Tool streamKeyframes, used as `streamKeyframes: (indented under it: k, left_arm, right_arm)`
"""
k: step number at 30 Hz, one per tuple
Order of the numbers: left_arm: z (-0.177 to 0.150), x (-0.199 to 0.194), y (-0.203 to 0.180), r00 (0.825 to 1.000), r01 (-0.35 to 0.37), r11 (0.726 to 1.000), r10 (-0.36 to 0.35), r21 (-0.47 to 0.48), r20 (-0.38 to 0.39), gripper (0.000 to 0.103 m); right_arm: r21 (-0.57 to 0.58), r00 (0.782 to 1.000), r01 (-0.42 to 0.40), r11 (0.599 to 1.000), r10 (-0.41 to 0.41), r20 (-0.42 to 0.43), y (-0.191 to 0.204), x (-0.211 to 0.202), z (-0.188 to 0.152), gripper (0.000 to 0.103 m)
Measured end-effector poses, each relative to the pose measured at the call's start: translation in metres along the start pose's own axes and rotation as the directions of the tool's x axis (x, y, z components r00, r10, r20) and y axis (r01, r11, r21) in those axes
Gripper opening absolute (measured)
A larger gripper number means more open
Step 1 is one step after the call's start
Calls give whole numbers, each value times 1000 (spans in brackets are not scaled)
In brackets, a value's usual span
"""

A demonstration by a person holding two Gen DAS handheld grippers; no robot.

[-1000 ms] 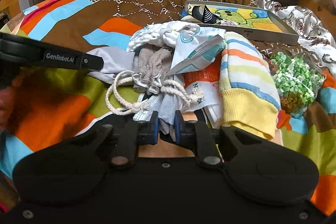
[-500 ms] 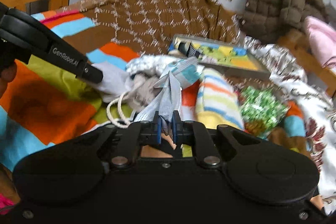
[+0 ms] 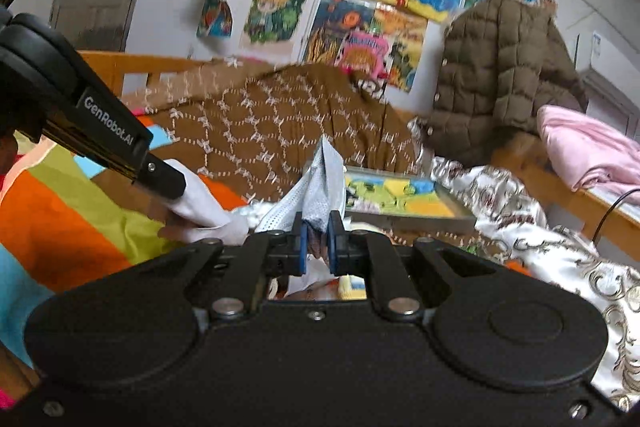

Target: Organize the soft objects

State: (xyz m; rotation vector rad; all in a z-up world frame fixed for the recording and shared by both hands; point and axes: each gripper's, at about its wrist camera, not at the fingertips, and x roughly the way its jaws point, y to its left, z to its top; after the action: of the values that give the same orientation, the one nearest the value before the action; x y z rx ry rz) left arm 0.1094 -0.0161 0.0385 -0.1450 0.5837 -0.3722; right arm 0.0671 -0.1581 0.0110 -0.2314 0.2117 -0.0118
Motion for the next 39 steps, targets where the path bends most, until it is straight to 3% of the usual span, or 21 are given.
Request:
streamKeyframes:
  k: [9, 16, 28, 39]
  left_arm:
    - [11, -14, -12, 991, 26, 999, -31, 40, 127, 2]
    - [34, -3, -17, 986, 45, 997, -54, 59, 156, 2]
    - [97, 63, -33, 988, 42, 992, -59, 116, 144, 2]
    - [127, 146, -30, 991, 12, 995, -25, 98, 131, 2]
  right_arm:
    - [52, 996, 48, 998, -51, 73, -13, -4, -1, 4]
    - [129, 987, 84, 988, -100, 122, -33, 13, -1, 4]
    - [213, 986, 83, 973, -112, 127, -56, 61, -10, 4]
    - [293, 977, 100, 951, -149, 150, -80, 138, 1, 4]
